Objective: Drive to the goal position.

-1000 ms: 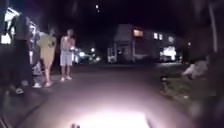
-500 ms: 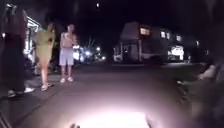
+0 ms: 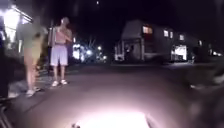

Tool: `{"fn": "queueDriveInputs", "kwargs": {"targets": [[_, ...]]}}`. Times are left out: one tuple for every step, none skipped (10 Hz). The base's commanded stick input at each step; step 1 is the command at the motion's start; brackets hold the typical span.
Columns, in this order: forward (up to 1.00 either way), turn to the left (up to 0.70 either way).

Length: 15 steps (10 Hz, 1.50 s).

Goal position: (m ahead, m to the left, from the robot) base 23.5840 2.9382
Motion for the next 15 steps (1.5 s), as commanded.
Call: {"fn": "queueDriveInputs", "kwargs": {"targets": [[1.00,0.00],[1.00,0.00],[1.00,0.00],[1.00,0.00],[1.00,0.00],[1.00,0.00],[1.00,0.00],[1.00,0.00],[1.00,0.00],[1.00,0.00],[1.00,0.00],[1.00,0.00],[1.00,0.00],[1.00,0.00],[1.00,0.00]]}}
